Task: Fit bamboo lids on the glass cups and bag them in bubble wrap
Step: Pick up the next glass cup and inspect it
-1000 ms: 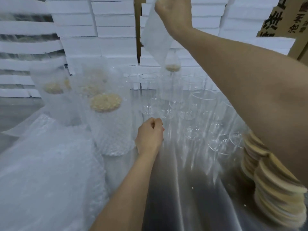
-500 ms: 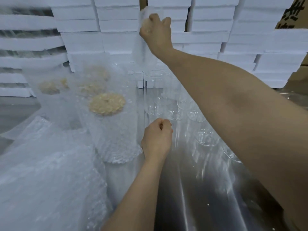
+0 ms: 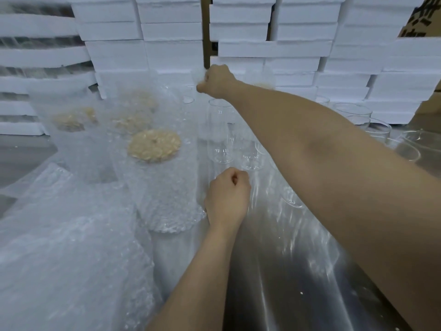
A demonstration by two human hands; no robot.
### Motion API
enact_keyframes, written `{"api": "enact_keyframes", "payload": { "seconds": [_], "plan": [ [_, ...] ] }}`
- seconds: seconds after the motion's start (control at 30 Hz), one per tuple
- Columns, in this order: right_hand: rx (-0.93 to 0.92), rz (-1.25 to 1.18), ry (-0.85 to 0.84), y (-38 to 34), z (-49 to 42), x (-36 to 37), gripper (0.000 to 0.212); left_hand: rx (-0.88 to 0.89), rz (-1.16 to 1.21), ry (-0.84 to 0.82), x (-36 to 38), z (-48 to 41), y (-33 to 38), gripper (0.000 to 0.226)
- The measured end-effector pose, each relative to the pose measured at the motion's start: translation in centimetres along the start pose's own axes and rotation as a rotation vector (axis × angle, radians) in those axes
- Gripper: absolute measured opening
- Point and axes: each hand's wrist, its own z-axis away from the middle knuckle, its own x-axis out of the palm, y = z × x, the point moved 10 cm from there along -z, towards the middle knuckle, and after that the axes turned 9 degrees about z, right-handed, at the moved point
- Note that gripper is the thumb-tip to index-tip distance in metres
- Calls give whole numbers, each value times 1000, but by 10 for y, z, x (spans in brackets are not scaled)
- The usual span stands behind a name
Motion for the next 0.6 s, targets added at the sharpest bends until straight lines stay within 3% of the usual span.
{"api": "enact_keyframes", "payload": {
  "seconds": [0.17, 0.27, 0.33, 0.4, 0.47, 0.6],
  "plan": [
    [51, 92, -19, 4, -1, 9, 25, 18, 14, -35, 2, 1, 4, 35],
    [1, 250, 66, -10, -2, -6, 54, 25, 25, -37, 1, 3, 5, 36],
    [-161, 306, 130, -36, 0, -12, 52, 23, 34, -36, 2, 3, 4, 36],
    [-290, 368, 15, -54, 2, 2, 51, 24, 29, -29, 2, 2, 4, 34],
    [-296, 425, -97, -57, 3, 17, 48, 22, 15, -14, 1, 1, 3, 29],
    [-280, 463, -96, -56, -2, 24, 34, 37, -5, -3, 0, 1, 3, 26]
  ]
}}
